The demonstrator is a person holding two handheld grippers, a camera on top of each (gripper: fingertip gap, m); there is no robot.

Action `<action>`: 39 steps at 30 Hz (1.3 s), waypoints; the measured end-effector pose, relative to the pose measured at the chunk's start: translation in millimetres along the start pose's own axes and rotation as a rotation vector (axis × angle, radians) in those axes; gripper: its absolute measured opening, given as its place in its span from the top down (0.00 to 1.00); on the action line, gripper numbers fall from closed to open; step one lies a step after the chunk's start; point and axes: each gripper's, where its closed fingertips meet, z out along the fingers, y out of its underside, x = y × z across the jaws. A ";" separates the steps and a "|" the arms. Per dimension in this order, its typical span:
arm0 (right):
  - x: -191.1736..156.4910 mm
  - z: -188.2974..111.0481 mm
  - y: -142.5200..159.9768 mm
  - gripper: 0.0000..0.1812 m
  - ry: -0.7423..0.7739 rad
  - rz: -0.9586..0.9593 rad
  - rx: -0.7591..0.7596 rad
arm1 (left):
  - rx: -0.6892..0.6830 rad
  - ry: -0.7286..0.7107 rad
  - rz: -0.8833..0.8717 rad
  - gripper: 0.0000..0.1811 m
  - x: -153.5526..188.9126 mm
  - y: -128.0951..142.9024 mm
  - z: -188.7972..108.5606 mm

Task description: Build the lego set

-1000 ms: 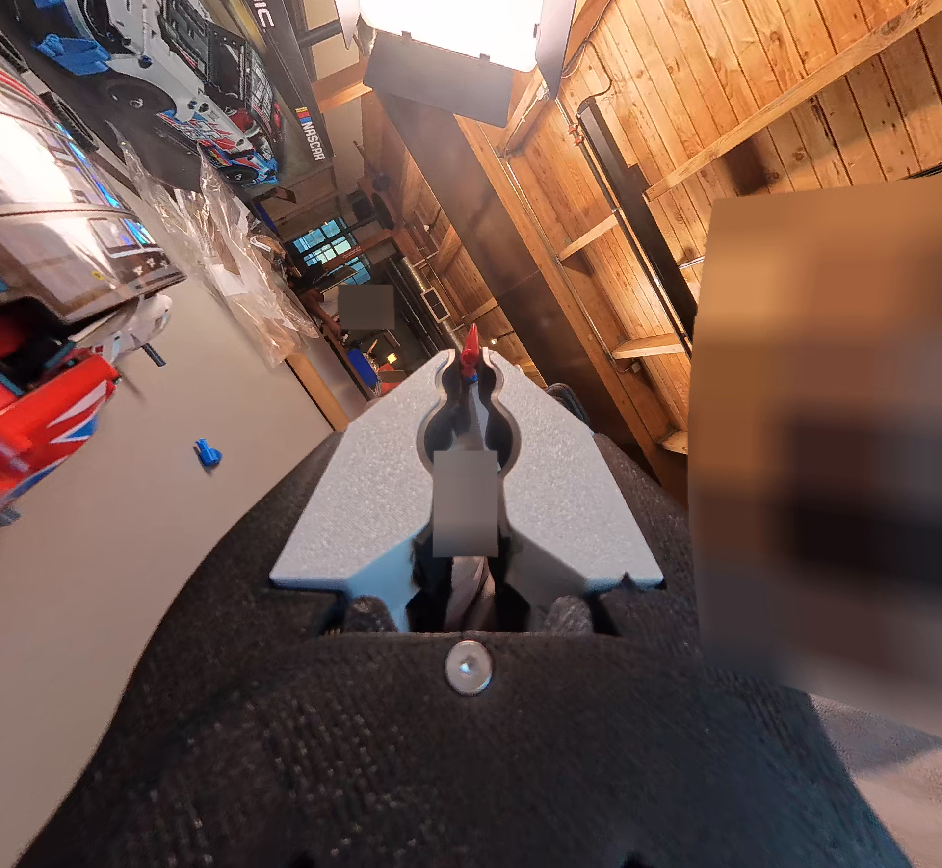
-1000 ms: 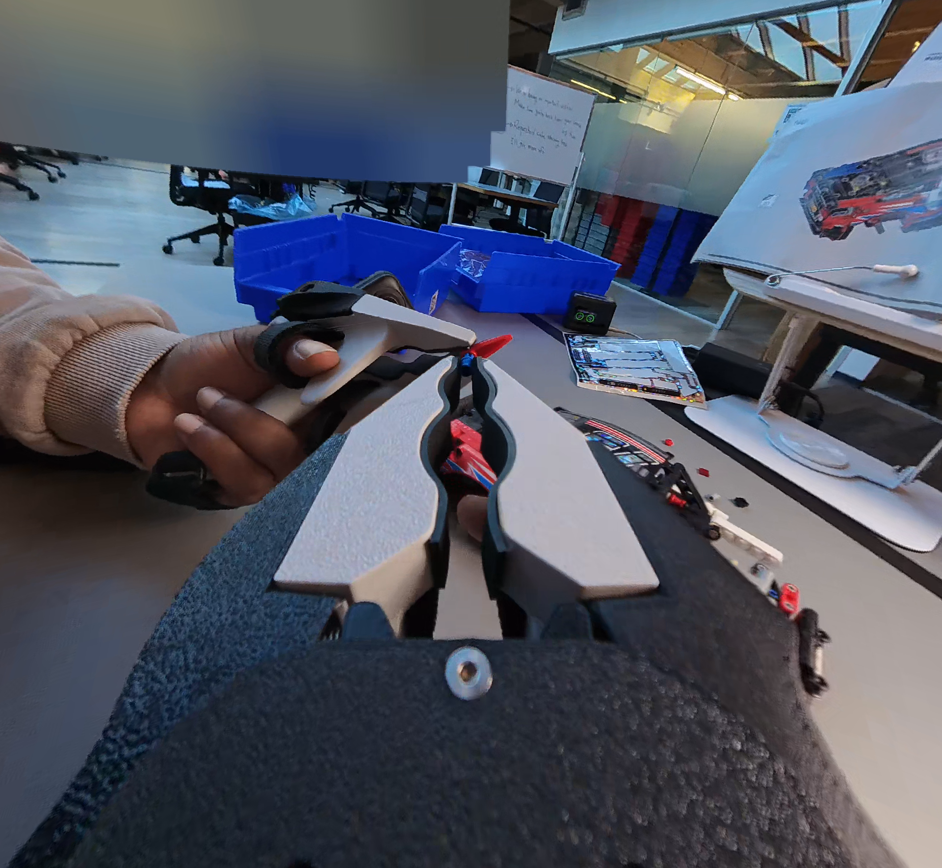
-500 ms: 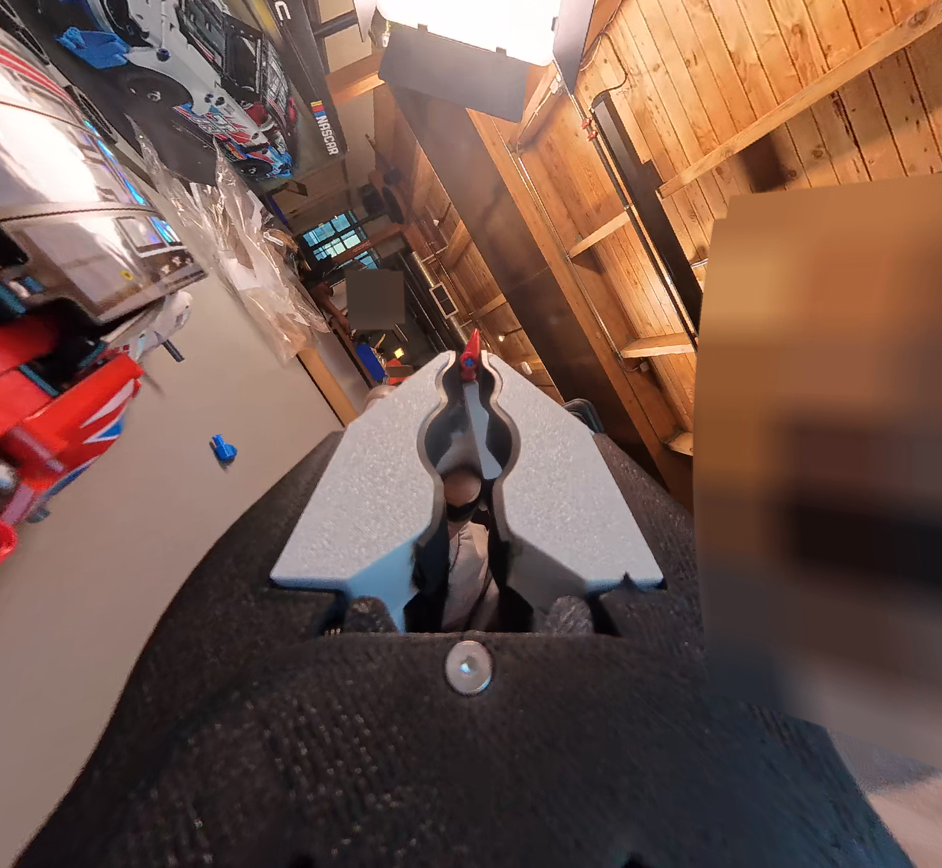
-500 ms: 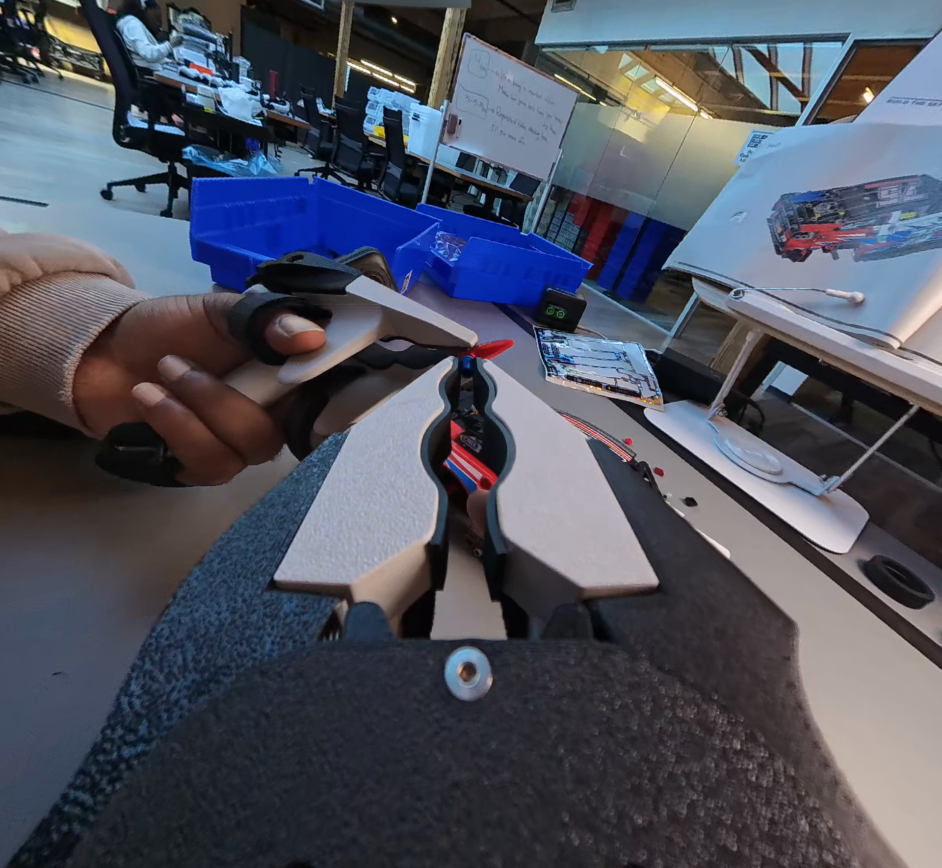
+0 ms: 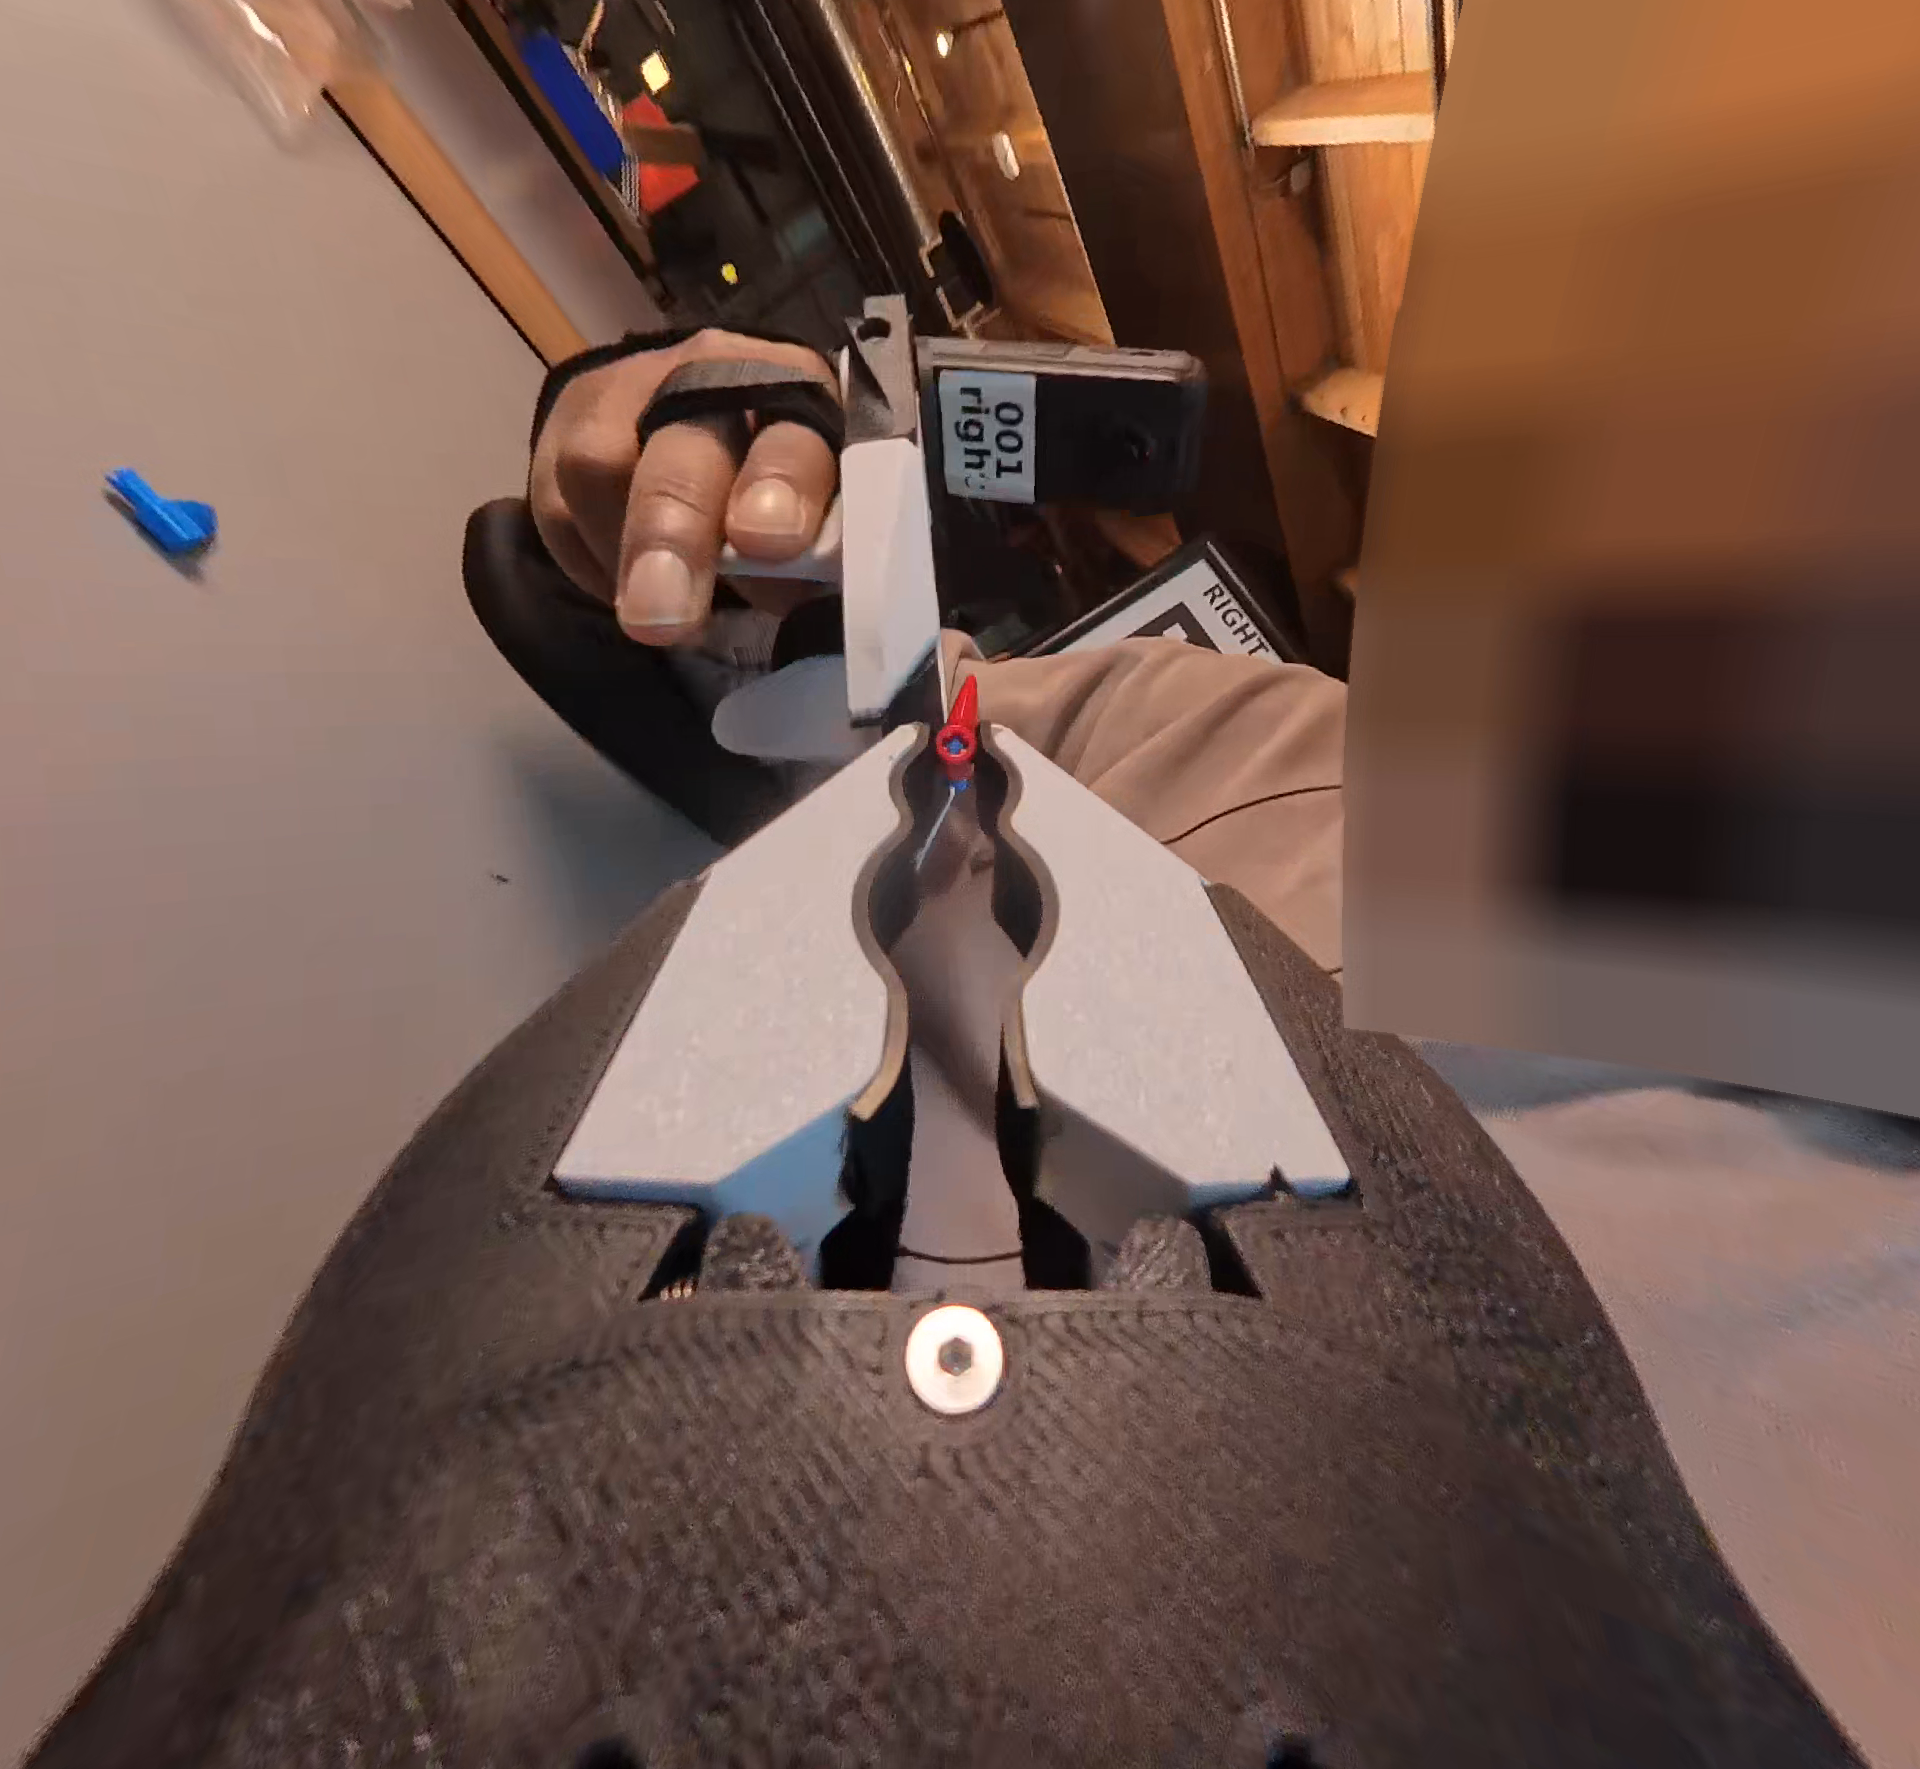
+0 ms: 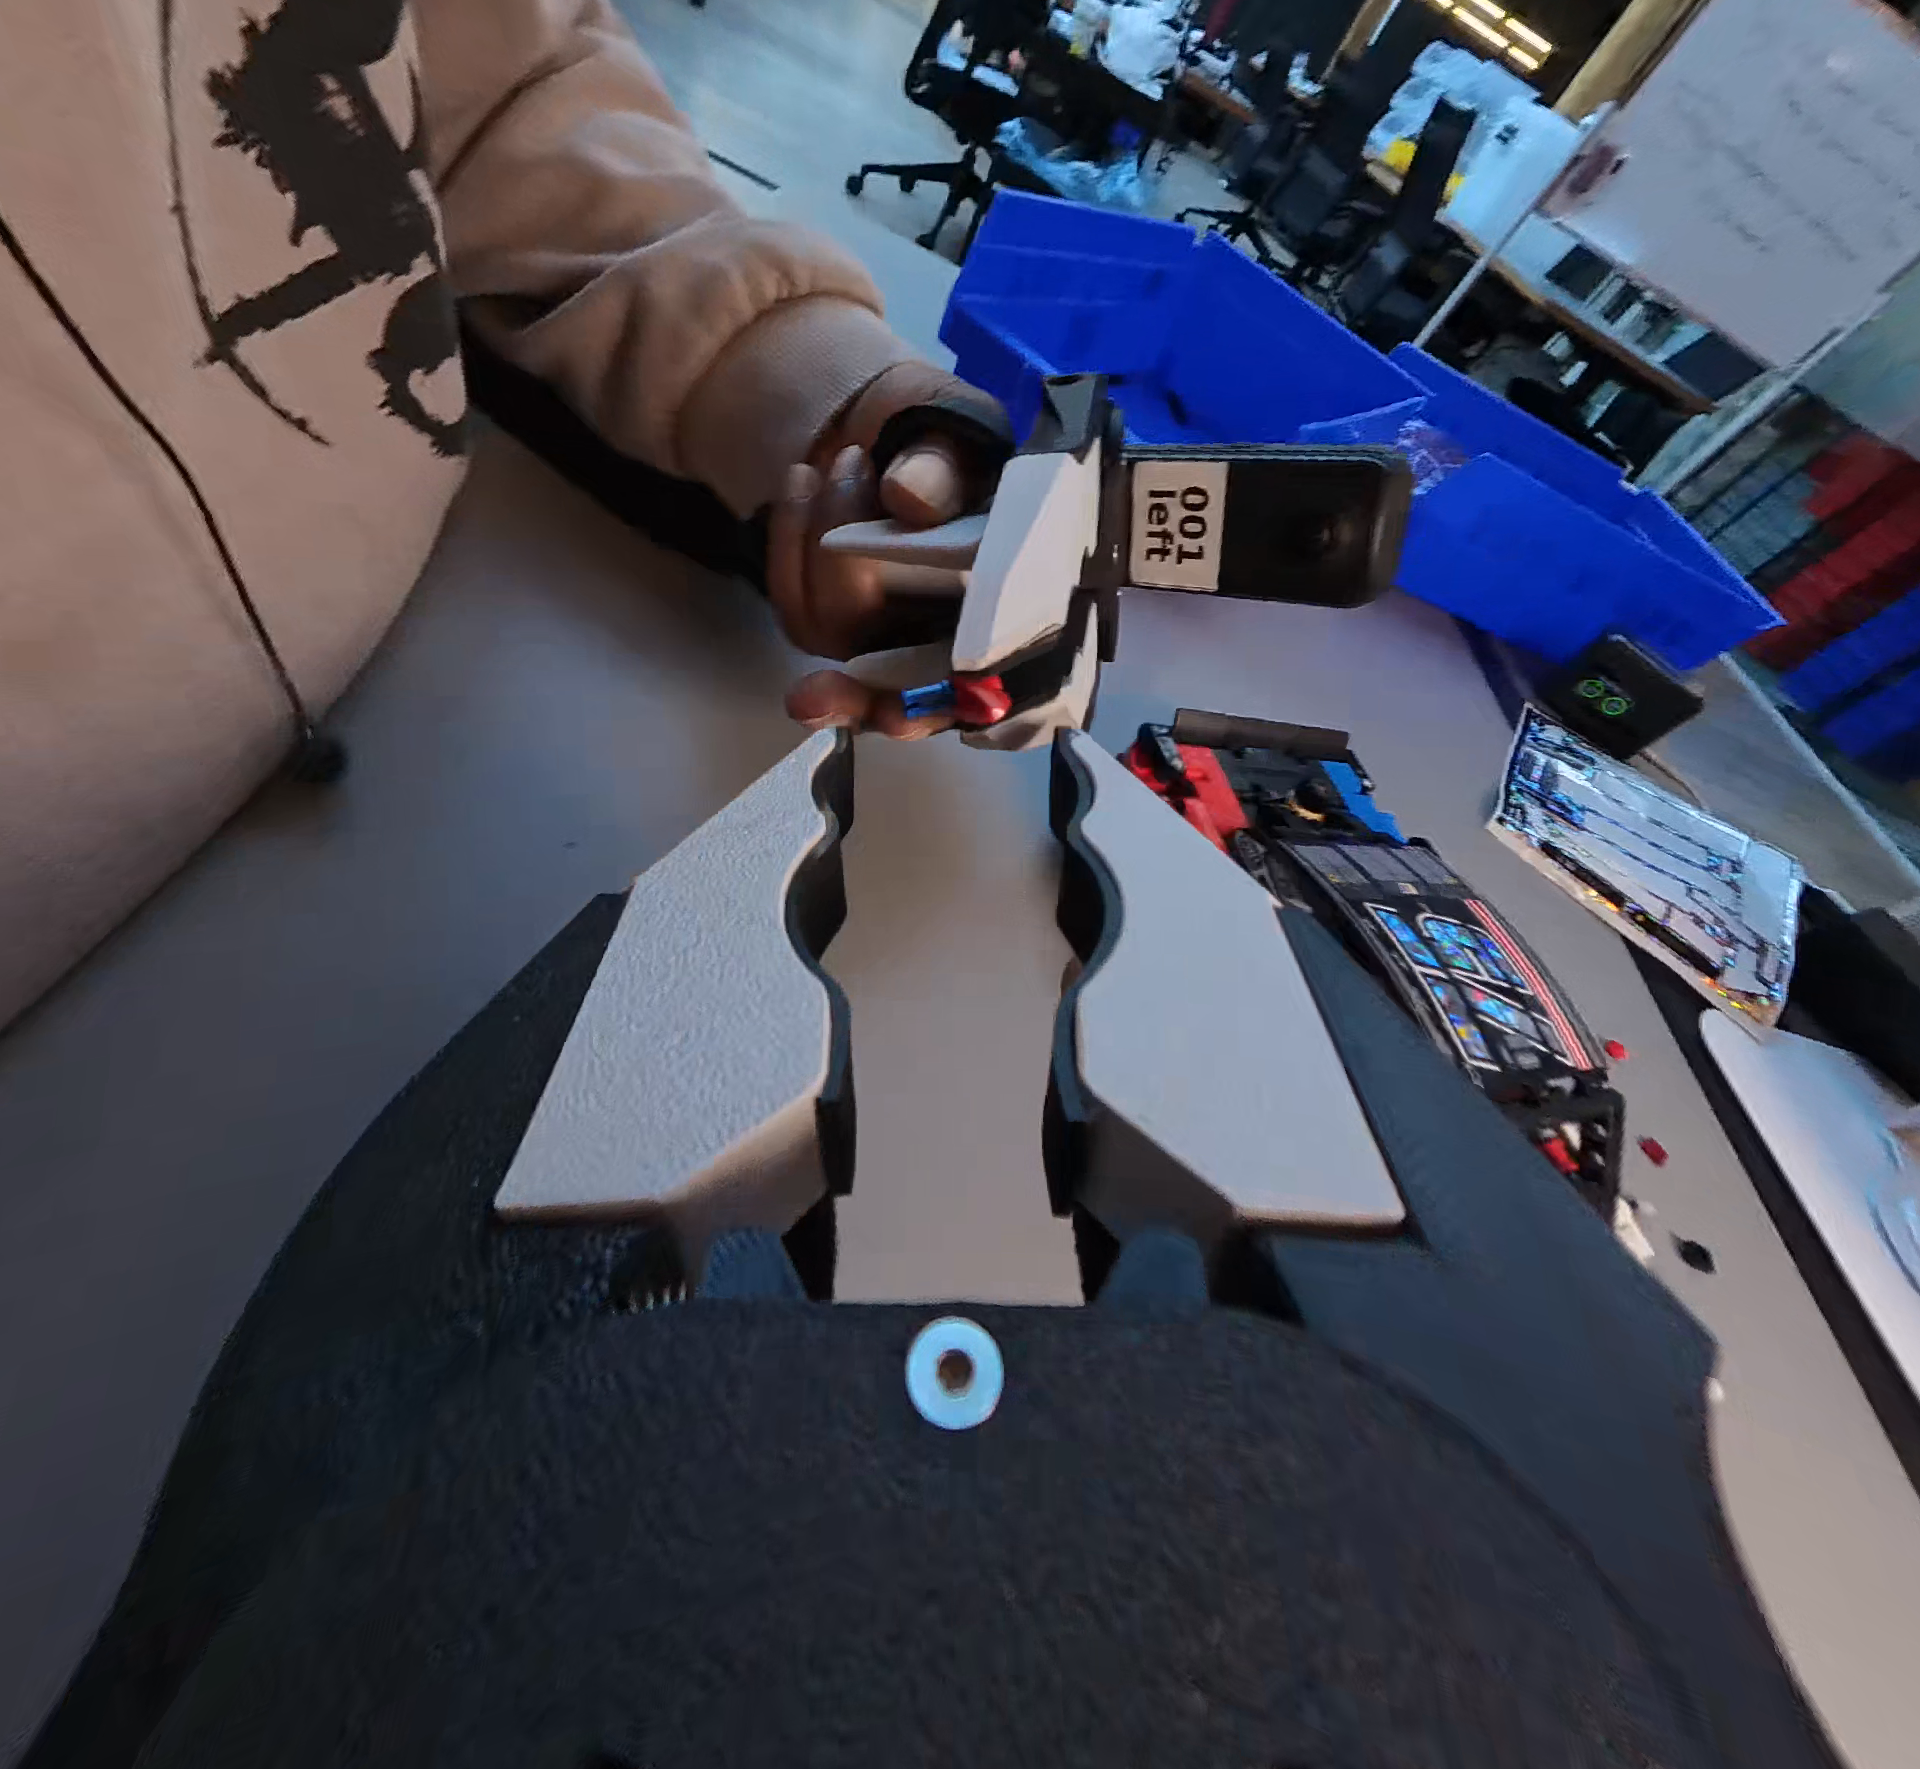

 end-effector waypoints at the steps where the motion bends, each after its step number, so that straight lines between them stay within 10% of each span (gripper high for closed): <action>1: -4.3 0.6 1.0 0.82 -0.015 -0.012 -0.011 | -0.031 -0.013 -0.008 0.98 -2.9 5.4 1.0; 39: 18.1 8.8 19.6 0.92 0.171 -0.085 -0.088 | 0.112 -0.166 -0.036 0.97 -30.6 -9.8 -14.8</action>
